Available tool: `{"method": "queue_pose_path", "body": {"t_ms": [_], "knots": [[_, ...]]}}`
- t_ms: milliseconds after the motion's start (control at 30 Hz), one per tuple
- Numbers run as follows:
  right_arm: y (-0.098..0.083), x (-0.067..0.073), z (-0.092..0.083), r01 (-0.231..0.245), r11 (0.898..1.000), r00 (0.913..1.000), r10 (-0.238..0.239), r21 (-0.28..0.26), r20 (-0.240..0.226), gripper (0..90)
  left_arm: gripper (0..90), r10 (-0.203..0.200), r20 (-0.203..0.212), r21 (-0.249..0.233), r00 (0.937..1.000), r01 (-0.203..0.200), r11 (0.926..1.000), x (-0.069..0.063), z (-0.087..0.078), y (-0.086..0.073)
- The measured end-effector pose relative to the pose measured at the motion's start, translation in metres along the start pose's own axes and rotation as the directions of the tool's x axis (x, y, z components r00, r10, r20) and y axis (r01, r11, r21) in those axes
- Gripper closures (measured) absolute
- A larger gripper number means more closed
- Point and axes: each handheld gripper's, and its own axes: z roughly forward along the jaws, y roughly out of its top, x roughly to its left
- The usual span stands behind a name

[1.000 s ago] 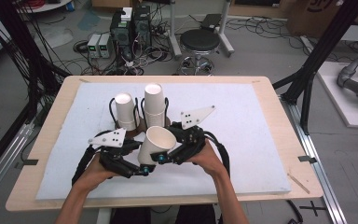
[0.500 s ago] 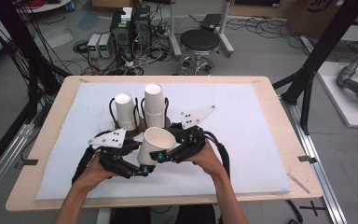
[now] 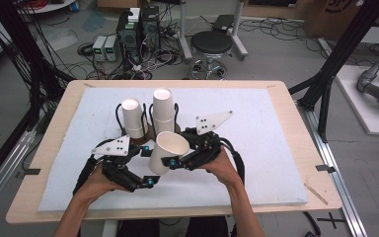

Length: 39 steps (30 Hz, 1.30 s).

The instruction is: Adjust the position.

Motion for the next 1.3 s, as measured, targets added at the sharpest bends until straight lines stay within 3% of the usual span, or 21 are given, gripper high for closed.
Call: {"method": "queue_pose_path", "body": {"t_ms": [133,267,467,600,767,1033,1300], "knots": [[0.000,0.000,-0.003,0.000,1.000,1.0000,0.000,0.001,0.010,32.1,14.3,-0.015,-0.026,0.008,0.9996,0.015,0.9999,0.002,-0.007,-0.006],[0.000,0.000,-0.007,0.003,1.000,0.9996,-0.002,-0.004,0.027,32.1,14.4,-0.024,-0.097,0.006,0.9950,0.024,0.9997,0.005,-0.019,-0.016],[-0.001,-0.001,-0.013,-0.005,1.000,0.9985,0.006,-0.006,0.054,32.1,15.0,-0.053,-0.219,-0.005,0.9743,0.053,0.9986,0.011,-0.039,-0.033],[-0.001,-0.001,-0.015,-0.005,1.000,0.9969,0.005,-0.002,0.078,32.1,14.9,-0.069,-0.258,-0.012,0.9636,0.068,0.9976,0.015,-0.048,-0.045],[-0.002,-0.001,-0.019,-0.002,1.000,0.9933,0.002,-0.002,0.116,32.1,14.9,-0.085,-0.327,-0.027,0.9411,0.080,0.9964,0.020,-0.055,-0.060],[-0.005,-0.001,-0.025,-0.013,1.000,0.9889,0.014,-0.006,0.148,32.1,14.9,-0.101,-0.385,-0.063,0.9173,0.083,0.9945,0.023,-0.059,-0.076],[-0.006,-0.001,-0.026,-0.016,1.000,0.9891,0.017,-0.003,0.146,32.1,14.9,-0.121,-0.400,-0.081,0.9085,0.097,0.9920,0.026,-0.060,-0.084]]}}
